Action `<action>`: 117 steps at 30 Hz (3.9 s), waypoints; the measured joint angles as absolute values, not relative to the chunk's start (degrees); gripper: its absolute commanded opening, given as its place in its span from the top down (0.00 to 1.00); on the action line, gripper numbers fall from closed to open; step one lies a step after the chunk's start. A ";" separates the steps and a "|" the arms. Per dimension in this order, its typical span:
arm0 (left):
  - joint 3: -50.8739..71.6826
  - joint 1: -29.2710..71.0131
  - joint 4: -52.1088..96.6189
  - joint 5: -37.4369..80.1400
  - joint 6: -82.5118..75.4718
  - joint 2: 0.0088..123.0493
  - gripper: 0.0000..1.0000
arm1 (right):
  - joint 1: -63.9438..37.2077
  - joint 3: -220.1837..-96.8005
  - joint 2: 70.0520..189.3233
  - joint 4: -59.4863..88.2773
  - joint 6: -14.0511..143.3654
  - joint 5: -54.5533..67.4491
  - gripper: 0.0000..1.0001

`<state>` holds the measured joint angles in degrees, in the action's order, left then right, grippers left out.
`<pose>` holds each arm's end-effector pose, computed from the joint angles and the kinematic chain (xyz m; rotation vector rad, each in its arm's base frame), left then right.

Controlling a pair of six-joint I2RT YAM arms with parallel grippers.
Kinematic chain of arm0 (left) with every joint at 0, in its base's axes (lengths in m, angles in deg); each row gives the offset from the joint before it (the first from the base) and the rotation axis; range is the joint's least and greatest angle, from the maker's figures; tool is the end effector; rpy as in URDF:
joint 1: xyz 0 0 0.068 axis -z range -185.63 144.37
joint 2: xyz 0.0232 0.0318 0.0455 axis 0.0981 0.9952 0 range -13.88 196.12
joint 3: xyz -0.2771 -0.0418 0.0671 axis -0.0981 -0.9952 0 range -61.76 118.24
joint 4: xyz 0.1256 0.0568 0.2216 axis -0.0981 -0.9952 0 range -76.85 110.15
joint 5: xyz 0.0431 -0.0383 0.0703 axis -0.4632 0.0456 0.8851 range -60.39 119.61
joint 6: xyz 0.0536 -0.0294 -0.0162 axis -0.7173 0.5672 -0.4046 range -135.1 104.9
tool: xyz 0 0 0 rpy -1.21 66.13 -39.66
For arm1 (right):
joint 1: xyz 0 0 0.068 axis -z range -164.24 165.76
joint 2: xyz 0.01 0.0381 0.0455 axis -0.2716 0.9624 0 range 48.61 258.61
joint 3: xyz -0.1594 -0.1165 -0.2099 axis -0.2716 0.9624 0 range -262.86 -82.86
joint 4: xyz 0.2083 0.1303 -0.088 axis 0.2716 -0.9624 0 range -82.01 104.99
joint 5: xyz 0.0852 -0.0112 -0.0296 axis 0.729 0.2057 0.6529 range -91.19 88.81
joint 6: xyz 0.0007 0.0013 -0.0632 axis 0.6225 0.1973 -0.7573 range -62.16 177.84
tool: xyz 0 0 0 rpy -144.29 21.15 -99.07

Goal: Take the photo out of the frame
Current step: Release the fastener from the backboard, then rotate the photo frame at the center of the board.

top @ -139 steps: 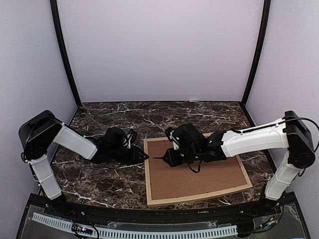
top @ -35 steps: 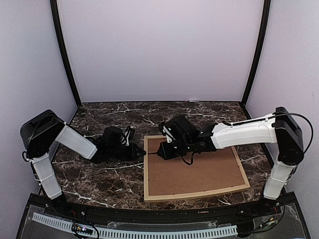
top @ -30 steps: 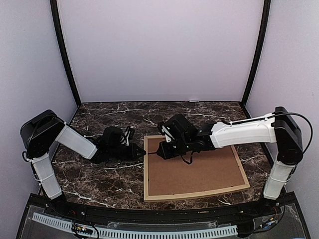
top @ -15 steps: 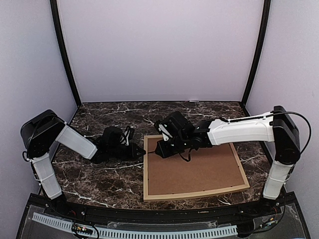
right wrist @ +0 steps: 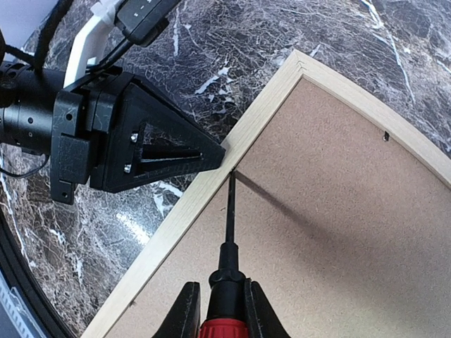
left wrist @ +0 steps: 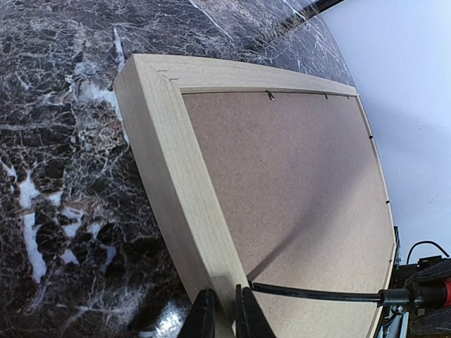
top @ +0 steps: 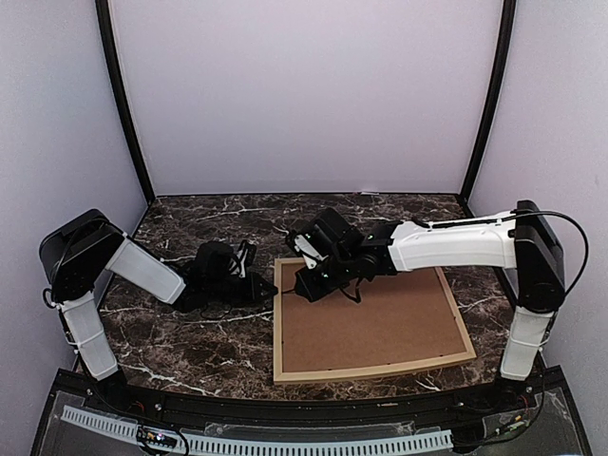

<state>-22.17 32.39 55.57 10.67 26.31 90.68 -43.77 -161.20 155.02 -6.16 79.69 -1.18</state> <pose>0.2680 -0.2294 0.1291 0.1536 2.2779 -1.1376 0.2144 0.3647 0.2270 -0.8183 2.3979 0.6140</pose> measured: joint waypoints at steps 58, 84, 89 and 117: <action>-19.29 34.40 24.01 20.92 18.61 72.88 0.70 | -45.04 -136.00 128.88 4.93 87.80 -5.53 1.00; 22.13 34.40 10.06 13.65 -23.63 102.06 0.47 | -44.97 -127.92 116.61 -0.63 94.42 -11.56 1.00; 30.18 34.40 9.26 11.31 -27.72 109.30 0.45 | -44.97 -127.39 116.61 -1.39 95.05 -11.59 1.00; 40.51 31.60 10.24 0.75 -25.75 121.71 0.94 | -44.97 -128.70 122.67 -0.15 96.08 -10.27 1.00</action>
